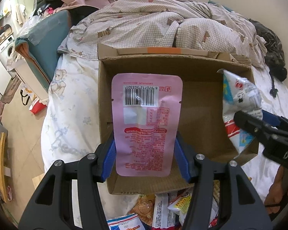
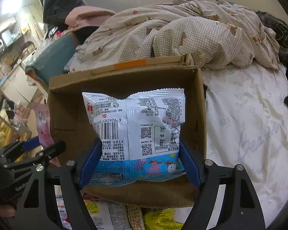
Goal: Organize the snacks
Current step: 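Carry both packets over the box and open both tools to drop them, then move the left tool back to the pile and grasp the blue-and-white chip bag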
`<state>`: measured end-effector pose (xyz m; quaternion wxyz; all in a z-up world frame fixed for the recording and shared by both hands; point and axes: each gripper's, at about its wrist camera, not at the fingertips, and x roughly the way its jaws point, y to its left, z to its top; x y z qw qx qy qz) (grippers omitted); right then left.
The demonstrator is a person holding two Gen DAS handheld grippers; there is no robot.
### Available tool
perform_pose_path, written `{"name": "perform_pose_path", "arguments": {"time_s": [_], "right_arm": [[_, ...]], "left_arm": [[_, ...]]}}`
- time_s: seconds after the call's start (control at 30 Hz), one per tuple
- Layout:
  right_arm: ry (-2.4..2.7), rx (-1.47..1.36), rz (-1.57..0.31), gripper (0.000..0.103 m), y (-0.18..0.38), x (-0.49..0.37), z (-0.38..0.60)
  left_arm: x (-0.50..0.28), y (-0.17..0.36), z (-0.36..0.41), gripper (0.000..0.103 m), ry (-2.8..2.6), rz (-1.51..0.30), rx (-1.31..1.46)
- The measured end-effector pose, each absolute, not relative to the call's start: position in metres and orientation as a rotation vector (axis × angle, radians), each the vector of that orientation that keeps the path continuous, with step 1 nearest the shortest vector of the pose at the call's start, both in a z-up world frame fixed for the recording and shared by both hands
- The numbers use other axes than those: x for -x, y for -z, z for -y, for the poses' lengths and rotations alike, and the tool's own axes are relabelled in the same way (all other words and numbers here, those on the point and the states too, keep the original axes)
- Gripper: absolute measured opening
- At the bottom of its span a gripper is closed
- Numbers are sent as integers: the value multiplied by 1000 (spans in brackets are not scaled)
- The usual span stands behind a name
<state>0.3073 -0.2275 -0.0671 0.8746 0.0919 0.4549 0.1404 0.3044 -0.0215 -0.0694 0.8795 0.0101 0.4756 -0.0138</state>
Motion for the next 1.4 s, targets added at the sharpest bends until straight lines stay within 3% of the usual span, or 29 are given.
{"name": "perform_pose_path", "arguments": {"time_s": [0.17,0.2,0.27,0.3,0.93,1.4], "right_arm": [[-301,-238,-955,90,68,-311,232],[-304,-244,-958,91,68,-311,233],[-299,-236,-958,91,67,-311,233],[-296,-234,-955,91,67,-310,233],[-296,-220,-947,91,62,-306,232],[-272,-239,-912,91,40,-263,248]], "left_arm": [[-307,71,20,56,29,-1006,-7],[-306,72,20,59,34,-1012,-2],[-305,73,18,77,43,-1018,15],[-305,73,18,78,41,-1016,20],[-292,64,16,78,57,-968,27],[-250,28,-1,78,67,-877,19]]}}
